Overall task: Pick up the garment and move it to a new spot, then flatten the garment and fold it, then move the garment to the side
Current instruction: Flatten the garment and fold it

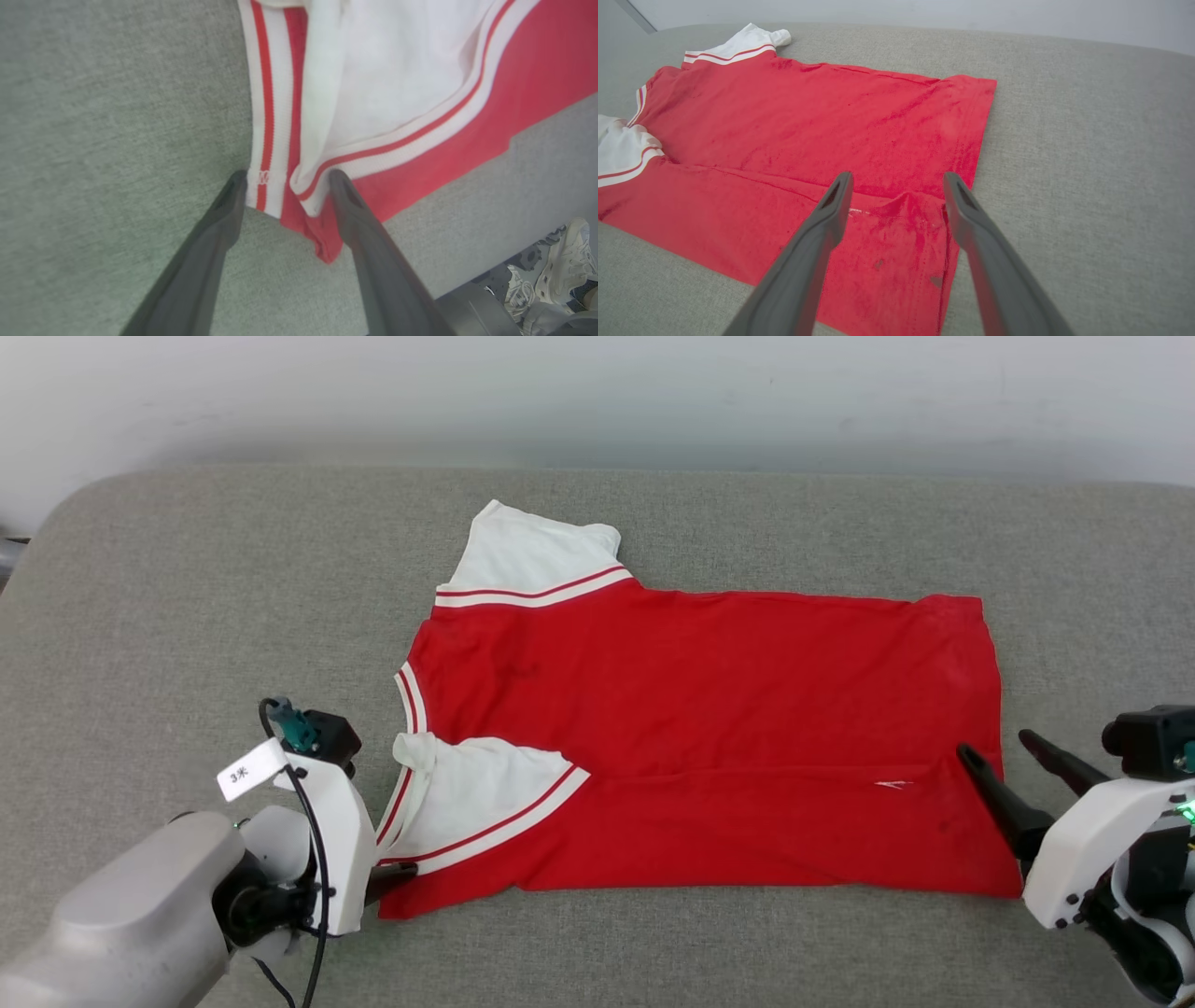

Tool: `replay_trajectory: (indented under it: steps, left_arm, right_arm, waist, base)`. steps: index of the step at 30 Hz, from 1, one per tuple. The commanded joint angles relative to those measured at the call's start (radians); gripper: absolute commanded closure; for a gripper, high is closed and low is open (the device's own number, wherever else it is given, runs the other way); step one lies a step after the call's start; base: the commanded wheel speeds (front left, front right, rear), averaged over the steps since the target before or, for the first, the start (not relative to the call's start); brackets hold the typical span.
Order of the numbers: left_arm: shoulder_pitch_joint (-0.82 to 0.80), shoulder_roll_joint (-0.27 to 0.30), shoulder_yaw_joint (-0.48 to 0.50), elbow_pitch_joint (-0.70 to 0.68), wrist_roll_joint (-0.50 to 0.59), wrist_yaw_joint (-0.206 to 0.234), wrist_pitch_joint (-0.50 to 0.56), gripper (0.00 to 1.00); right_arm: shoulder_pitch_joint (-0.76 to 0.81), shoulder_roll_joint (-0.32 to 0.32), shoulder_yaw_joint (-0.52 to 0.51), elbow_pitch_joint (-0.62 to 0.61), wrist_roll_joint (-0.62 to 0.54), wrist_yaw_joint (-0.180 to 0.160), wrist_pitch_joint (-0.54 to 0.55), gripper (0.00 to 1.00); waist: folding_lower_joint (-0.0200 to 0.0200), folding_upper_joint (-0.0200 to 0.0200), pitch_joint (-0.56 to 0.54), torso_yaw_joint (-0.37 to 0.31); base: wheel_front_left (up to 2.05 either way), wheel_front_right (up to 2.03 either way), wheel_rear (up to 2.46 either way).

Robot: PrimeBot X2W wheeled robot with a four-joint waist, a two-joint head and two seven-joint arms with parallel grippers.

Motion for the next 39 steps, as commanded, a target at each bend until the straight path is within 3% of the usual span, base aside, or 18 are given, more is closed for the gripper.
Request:
replay_trajectory:
  steps: [1,7,11,18,23,29,39]
  left_arm:
    - [0.067,-0.025,-0.035,-0.001,-0.003,-0.002,0.005,1.00]
    - [0.026,-0.001,-0.017,-0.030,-0.006,-0.002,-0.079,1.00]
    - [-0.008,0.024,-0.008,-0.064,0.008,-0.002,-0.129,1.00]
    - [-0.028,0.062,-0.007,-0.133,0.029,-0.002,-0.180,1.00]
    - [-0.034,0.077,-0.003,-0.167,0.027,-0.002,-0.199,1.00]
    - [-0.049,0.062,-0.005,-0.192,0.040,-0.002,-0.212,1.00]
    - [-0.069,0.057,-0.006,-0.193,0.064,-0.002,-0.234,1.00]
  right_arm:
    - [-0.019,-0.007,-0.006,-0.005,0.001,-0.001,0.003,0.00]
    - [-0.039,-0.054,-0.018,-0.029,-0.017,-0.001,0.031,0.00]
    - [-0.063,-0.111,-0.021,-0.060,0.001,-0.001,0.109,0.00]
    - [-0.094,-0.232,0.012,-0.111,0.077,-0.001,0.360,0.00]
    - [-0.088,-0.279,0.052,-0.102,0.129,-0.001,0.536,0.00]
    - [-0.061,-0.268,0.090,-0.043,0.124,-0.001,0.600,0.00]
    - [-0.061,-0.212,0.152,0.100,0.105,-0.001,0.549,0.00]
  waist:
    - [0.0000,-0.0001,-0.003,0.000]
    - [0.0000,-0.0001,-0.030,0.010]
    - [0.0000,-0.0001,-0.046,0.020]
    - [0.0000,-0.0001,-0.061,0.035]
    - [0.0000,-0.0001,-0.057,0.044]
    - [0.0000,-0.0001,-0.032,0.064]
    - [0.0000,-0.0001,0.025,0.082]
  base:
    - [0.00,0.00,0.00]
    - [0.00,0.00,0.00]
    - [0.00,0.00,0.00]
    - [0.00,0.00,0.00]
    - [0.00,0.00,0.00]
    - [0.00,0.00,0.00]
    - [0.00,0.00,0.00]
